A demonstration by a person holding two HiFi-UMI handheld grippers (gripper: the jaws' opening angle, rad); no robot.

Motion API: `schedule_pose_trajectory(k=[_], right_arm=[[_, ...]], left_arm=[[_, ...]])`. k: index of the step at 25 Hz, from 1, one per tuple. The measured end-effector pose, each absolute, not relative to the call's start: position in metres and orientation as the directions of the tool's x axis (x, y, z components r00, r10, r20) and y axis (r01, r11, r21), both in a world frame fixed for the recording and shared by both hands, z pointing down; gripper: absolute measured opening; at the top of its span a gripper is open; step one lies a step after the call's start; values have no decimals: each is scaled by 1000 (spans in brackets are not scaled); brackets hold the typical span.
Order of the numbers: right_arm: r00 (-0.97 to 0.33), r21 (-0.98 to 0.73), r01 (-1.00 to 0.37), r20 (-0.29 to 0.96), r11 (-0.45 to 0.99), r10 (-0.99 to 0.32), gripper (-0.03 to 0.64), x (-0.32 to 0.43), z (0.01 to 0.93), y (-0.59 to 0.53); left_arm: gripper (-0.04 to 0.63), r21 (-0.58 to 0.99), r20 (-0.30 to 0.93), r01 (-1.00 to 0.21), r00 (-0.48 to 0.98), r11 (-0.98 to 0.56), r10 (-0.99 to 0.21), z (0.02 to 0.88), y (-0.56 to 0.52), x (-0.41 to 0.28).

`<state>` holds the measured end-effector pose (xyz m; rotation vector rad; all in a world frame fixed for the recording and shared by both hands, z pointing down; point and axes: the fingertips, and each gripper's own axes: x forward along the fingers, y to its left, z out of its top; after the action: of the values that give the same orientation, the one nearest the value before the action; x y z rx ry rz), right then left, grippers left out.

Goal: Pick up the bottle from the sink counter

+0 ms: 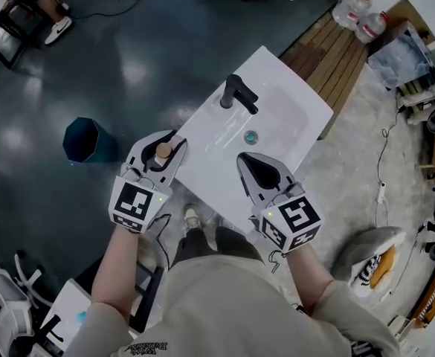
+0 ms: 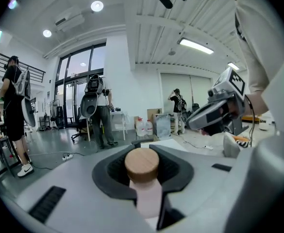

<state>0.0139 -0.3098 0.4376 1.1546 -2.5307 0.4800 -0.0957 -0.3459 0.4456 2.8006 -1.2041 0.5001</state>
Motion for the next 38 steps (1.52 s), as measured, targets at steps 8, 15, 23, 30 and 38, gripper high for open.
schedule_pose_trajectory(k=[8, 15, 23, 30, 38], right_arm=[[-634, -140, -764, 347, 630, -691, 2, 24, 387, -291], [-646, -150, -753, 359, 641, -674, 2, 25, 387, -272], [-663, -165, -729, 410, 664, -627, 2, 23, 407, -256], [-682, -169, -708, 418, 686, -600, -2, 23, 414, -252], [-680, -160, -706, 424, 690, -598, -2, 25, 416, -248]], left_arm=[[91, -96, 300, -704, 654, -704, -695, 391, -313, -92], [91, -73, 320, -705, 653, -705, -686, 384, -284, -90], [91, -61, 361, -707, 643, -704, -676, 402, -260, -82], [91, -37, 385, -714, 635, -699, -670, 417, -252, -78], [91, -35, 385, -726, 624, -687, -679, 421, -253, -80]])
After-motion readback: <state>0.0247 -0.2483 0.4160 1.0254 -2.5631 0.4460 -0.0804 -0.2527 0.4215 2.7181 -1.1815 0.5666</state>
